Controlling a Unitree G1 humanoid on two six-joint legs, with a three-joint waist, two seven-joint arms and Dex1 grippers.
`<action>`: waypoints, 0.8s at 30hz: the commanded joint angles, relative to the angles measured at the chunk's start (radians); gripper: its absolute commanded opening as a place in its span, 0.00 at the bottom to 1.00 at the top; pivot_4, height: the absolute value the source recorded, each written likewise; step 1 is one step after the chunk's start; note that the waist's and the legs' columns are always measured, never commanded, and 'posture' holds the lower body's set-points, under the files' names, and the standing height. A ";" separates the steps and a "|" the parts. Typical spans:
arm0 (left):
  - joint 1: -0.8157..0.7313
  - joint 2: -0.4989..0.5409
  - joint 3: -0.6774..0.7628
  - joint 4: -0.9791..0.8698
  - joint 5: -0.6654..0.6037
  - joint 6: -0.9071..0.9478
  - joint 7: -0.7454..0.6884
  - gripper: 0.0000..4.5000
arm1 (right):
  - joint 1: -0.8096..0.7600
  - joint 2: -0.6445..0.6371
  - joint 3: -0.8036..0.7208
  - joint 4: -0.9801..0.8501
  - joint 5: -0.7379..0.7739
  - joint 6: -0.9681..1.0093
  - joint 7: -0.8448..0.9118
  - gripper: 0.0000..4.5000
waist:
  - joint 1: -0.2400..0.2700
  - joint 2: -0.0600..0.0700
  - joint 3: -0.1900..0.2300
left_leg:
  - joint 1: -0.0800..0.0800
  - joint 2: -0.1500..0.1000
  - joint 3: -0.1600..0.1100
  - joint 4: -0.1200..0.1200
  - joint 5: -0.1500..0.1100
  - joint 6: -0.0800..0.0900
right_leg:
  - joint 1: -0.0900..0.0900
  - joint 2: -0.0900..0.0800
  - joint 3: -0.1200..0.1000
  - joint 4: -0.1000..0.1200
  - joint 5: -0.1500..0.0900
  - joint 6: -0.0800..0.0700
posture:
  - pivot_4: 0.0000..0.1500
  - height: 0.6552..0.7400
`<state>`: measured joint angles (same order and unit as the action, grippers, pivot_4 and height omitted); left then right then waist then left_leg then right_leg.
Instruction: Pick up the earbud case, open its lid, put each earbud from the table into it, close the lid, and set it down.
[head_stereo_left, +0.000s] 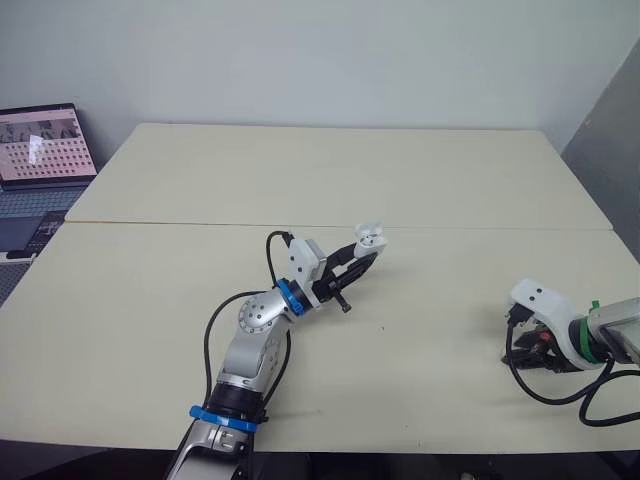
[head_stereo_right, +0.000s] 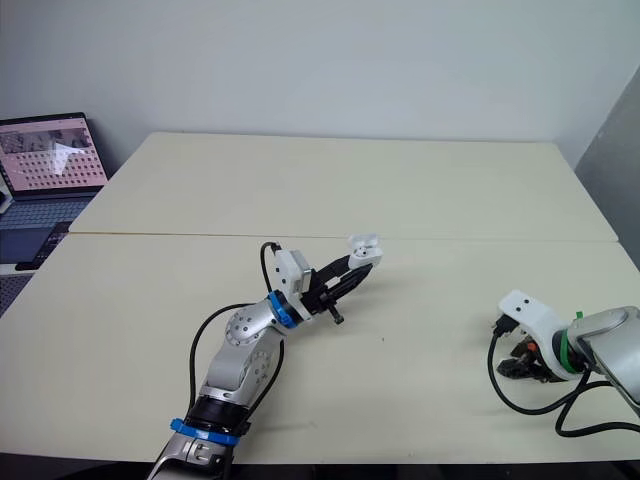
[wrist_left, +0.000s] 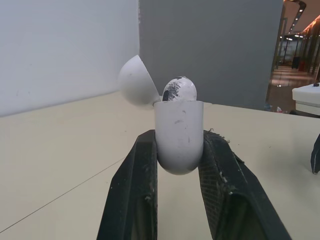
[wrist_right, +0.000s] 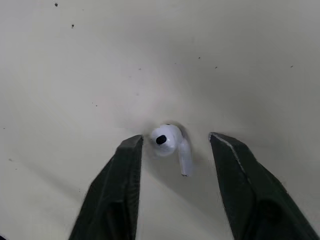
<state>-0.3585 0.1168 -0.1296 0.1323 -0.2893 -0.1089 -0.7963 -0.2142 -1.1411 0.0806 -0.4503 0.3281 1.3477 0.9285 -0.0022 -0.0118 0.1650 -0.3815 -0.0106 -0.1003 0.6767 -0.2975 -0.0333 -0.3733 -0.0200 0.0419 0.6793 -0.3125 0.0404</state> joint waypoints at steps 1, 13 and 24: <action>-0.006 -0.004 -0.004 -0.018 -0.001 -0.016 0.003 0.17 | 0.017 -0.012 0.007 -0.010 0.028 -0.010 -0.008 0.18 | 0.001 0.000 0.000 | 0.000 0.000 0.000 0.000 0.000 0.000 | 0.000 0.000 0.000 0.000 0.000 0.000 | 1.00 1.00; 0.001 -0.002 -0.005 -0.024 -0.003 -0.013 0.005 0.17 | 0.015 0.151 -0.126 0.018 0.001 -0.498 -0.048 0.09 | -0.002 0.000 0.000 | 0.000 0.000 0.001 0.000 0.000 0.000 | 0.000 0.001 0.000 0.000 0.000 0.000 | 1.00 1.00; 0.002 -0.016 -0.005 -0.099 -0.114 0.071 -0.056 0.17 | -0.119 0.671 -0.262 -0.021 0.205 -0.782 -0.275 0.09 | -0.002 -0.001 0.001 | 0.000 0.000 0.000 0.000 0.000 -0.001 | -0.001 0.000 0.000 0.001 0.000 0.000 | 1.00 1.00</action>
<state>-0.3527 0.1098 -0.1319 0.0985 -0.3649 -0.0464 -0.8397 -0.3057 -0.4931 -0.1460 -0.4186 0.4752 0.5627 0.7029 -0.0046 -0.0124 0.1659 -0.3819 -0.0106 -0.1004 0.6768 -0.2971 -0.0339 -0.3740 -0.0197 0.0424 0.6802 -0.3125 0.0405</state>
